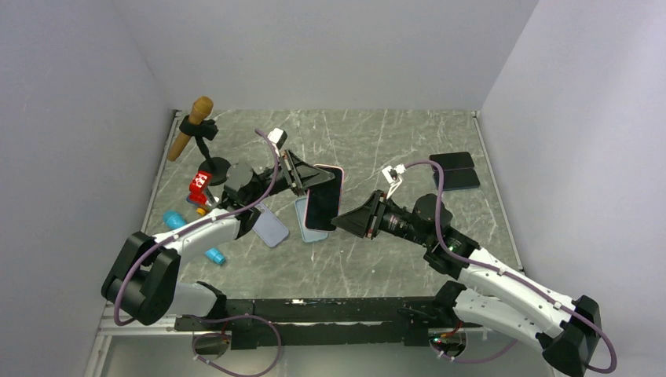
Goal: Take the phone out of the phone case
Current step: Remove the phone case from the phone.
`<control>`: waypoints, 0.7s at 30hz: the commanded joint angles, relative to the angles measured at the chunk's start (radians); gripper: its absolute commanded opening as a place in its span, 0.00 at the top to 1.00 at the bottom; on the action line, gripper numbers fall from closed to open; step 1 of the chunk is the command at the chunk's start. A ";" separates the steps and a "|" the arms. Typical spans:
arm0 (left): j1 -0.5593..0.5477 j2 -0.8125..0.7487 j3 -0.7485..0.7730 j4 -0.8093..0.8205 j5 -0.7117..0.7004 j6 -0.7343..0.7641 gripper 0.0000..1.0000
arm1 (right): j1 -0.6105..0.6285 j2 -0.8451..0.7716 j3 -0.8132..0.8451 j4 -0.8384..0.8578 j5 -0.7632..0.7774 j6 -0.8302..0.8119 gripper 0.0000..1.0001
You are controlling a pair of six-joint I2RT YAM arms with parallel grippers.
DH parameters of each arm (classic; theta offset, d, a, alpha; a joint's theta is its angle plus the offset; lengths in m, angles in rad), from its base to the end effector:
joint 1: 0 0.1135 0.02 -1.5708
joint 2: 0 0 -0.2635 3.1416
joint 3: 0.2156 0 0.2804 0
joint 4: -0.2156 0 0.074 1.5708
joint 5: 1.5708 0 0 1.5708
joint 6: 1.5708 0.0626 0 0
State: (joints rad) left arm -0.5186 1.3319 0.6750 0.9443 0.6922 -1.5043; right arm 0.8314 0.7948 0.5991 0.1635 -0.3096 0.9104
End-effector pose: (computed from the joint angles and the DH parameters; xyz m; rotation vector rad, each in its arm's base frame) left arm 0.2654 -0.1975 0.2844 -0.0743 1.7205 -2.0561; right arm 0.1539 0.1971 0.3028 -0.2042 1.8411 1.5407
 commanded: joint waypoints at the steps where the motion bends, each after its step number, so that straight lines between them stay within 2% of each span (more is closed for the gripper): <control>1: -0.001 -0.041 0.002 0.089 0.007 -0.017 1.00 | -0.001 0.017 0.001 0.107 -0.038 0.023 0.64; 9: -0.047 -0.034 -0.008 0.080 -0.001 -0.002 1.00 | -0.001 0.095 -0.036 0.285 -0.013 0.106 0.67; 13: -0.072 -0.039 -0.017 0.071 0.014 0.023 1.00 | -0.003 0.117 -0.040 0.311 0.028 0.123 0.68; 21: -0.073 -0.084 -0.034 0.002 0.044 0.105 1.00 | -0.023 0.098 -0.081 0.350 0.029 0.154 1.00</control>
State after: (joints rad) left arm -0.5655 1.2957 0.6319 0.9443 0.6777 -1.4273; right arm 0.8299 0.9077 0.5175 0.4019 -0.3408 1.0786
